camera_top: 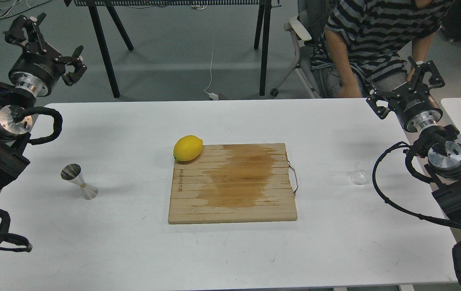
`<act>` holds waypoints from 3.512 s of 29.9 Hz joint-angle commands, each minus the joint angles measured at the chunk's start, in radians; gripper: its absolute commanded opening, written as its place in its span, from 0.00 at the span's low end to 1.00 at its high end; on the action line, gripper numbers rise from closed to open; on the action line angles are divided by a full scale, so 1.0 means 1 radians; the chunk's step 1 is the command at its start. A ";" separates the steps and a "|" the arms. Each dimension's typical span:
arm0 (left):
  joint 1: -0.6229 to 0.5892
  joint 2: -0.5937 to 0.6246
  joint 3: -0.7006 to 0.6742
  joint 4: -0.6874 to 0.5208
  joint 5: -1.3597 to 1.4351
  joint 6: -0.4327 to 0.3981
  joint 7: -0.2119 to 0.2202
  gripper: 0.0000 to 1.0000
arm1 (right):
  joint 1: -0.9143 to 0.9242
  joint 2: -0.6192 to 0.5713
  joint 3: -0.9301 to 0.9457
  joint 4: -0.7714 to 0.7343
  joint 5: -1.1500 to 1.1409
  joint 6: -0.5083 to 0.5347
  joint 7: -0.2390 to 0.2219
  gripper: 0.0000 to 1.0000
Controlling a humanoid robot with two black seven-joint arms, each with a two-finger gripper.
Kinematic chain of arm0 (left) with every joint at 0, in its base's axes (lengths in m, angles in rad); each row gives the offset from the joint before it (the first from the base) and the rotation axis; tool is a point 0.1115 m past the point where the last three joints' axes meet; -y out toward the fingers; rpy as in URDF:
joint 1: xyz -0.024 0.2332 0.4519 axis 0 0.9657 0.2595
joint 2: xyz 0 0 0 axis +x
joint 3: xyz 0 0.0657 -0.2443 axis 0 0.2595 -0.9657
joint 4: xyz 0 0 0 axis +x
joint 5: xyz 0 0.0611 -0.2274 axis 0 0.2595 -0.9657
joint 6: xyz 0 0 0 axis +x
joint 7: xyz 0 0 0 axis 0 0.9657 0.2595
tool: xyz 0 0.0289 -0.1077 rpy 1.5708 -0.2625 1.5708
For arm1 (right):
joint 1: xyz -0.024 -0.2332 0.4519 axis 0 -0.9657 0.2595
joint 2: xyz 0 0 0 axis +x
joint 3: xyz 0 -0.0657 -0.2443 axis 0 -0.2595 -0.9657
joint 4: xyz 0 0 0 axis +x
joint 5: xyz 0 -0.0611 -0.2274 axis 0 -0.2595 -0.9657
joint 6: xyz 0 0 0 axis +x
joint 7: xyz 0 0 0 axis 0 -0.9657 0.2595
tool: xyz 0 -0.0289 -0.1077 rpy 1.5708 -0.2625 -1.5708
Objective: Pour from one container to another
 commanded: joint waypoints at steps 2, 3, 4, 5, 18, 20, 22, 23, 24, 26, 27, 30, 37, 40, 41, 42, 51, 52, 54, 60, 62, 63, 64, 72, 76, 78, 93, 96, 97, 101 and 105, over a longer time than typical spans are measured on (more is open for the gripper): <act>0.006 0.003 0.010 -0.005 0.009 0.000 -0.014 1.00 | 0.001 0.000 -0.001 -0.001 0.000 0.001 0.000 0.99; 0.006 0.004 0.010 -0.007 0.013 0.000 -0.012 1.00 | 0.000 -0.002 -0.001 -0.001 0.000 0.001 0.000 0.99; 0.006 0.013 0.011 -0.008 0.014 0.000 -0.011 1.00 | 0.001 -0.002 -0.001 -0.004 0.000 0.001 -0.001 0.99; 0.004 0.026 0.016 -0.008 0.019 0.000 -0.011 1.00 | 0.001 -0.002 -0.001 -0.004 0.000 0.001 -0.001 0.99; 0.046 0.555 0.309 -0.635 0.146 0.027 -0.017 1.00 | 0.001 -0.003 0.009 -0.004 0.000 0.006 0.002 0.99; 0.061 0.668 0.321 -0.802 0.268 0.087 -0.017 1.00 | 0.001 -0.003 0.009 0.002 0.002 0.010 0.002 0.99; 0.097 0.778 0.333 -0.951 0.414 0.124 -0.018 1.00 | 0.001 -0.002 0.010 0.000 0.002 0.010 0.002 0.99; 0.117 0.825 0.341 -1.000 0.475 0.136 -0.018 1.00 | 0.001 -0.002 0.009 0.000 0.002 0.009 0.000 0.99; 0.142 0.875 0.347 -1.051 0.540 0.145 -0.020 1.00 | 0.001 -0.002 0.009 0.000 0.002 0.009 0.000 0.99; 0.182 0.967 0.358 -1.140 0.618 0.167 -0.022 1.00 | 0.000 -0.002 0.002 0.000 0.000 0.010 -0.001 0.99; 0.200 1.013 0.370 -1.184 0.641 0.185 -0.023 1.00 | 0.000 0.000 0.002 0.000 0.002 0.010 -0.001 0.99; 0.220 1.121 0.462 -1.281 0.657 0.257 -0.034 1.00 | 0.001 0.004 0.002 0.000 0.000 0.009 -0.001 0.99; 0.220 1.227 0.674 -1.456 0.914 0.435 -0.034 1.00 | 0.011 0.004 0.002 0.000 0.000 0.010 0.000 0.99; 0.222 1.218 0.764 -1.455 1.052 0.536 -0.020 1.00 | 0.014 0.004 0.004 0.000 0.000 0.010 0.000 0.99; 0.222 1.215 0.792 -1.455 1.086 0.564 -0.015 1.00 | 0.015 0.004 0.005 -0.001 0.000 0.010 0.000 0.99; 0.222 1.213 0.816 -1.453 1.109 0.581 -0.015 1.00 | 0.015 0.006 0.006 -0.001 0.000 0.010 0.000 0.99; 0.228 1.052 0.915 -1.337 1.251 0.726 0.012 1.00 | 0.018 0.006 -0.001 0.000 0.000 0.006 0.000 0.99; 0.228 1.022 0.916 -1.308 1.251 0.743 0.012 1.00 | 0.020 0.006 -0.002 0.000 0.000 0.006 0.000 0.99; 0.239 0.960 0.929 -1.251 1.252 0.768 0.011 1.00 | 0.027 0.003 -0.007 -0.001 -0.001 0.006 0.000 0.99; 0.303 0.834 0.930 -1.163 1.286 0.845 0.023 0.99 | 0.034 0.001 -0.010 -0.004 -0.001 0.001 0.000 0.99; 0.322 0.805 0.927 -1.163 1.283 0.851 0.043 0.99 | 0.037 0.001 -0.010 -0.004 -0.001 0.001 0.000 0.99; 0.328 0.791 0.927 -1.160 1.286 0.861 0.050 0.99 | 0.038 0.000 -0.011 -0.004 -0.001 0.000 0.000 0.99; 0.334 0.776 0.927 -1.154 1.289 0.875 0.051 0.99 | 0.037 0.000 -0.011 -0.004 -0.001 0.001 0.000 0.99; 0.368 0.692 0.922 -1.105 1.283 0.908 0.078 0.98 | 0.038 0.006 -0.014 -0.003 -0.014 0.000 0.002 0.99; 0.385 0.633 0.915 -1.044 1.286 0.929 0.078 0.98 | 0.043 0.007 -0.016 -0.003 -0.015 0.000 0.002 0.99; 0.398 0.603 0.898 -1.013 1.283 0.950 0.077 0.98 | 0.044 0.009 -0.022 -0.003 -0.015 0.000 0.002 0.99; 0.521 0.454 0.689 -0.903 1.293 0.978 0.100 0.98 | 0.046 0.009 -0.053 0.000 -0.014 -0.002 0.002 0.99; 0.521 0.435 0.689 -0.872 1.306 0.978 0.107 0.97 | 0.047 0.007 -0.053 0.002 -0.014 0.000 0.002 0.99; 0.521 0.426 0.689 -0.858 1.309 0.978 0.110 0.97 | 0.047 0.006 -0.053 0.002 -0.014 0.000 0.002 0.99; 0.520 0.389 0.689 -0.803 1.309 0.978 0.120 0.97 | 0.046 0.003 -0.054 0.002 -0.014 0.000 0.002 0.99; 0.518 0.380 0.688 -0.772 1.309 0.978 0.138 0.97 | 0.046 0.000 -0.054 0.002 -0.015 0.000 0.002 0.99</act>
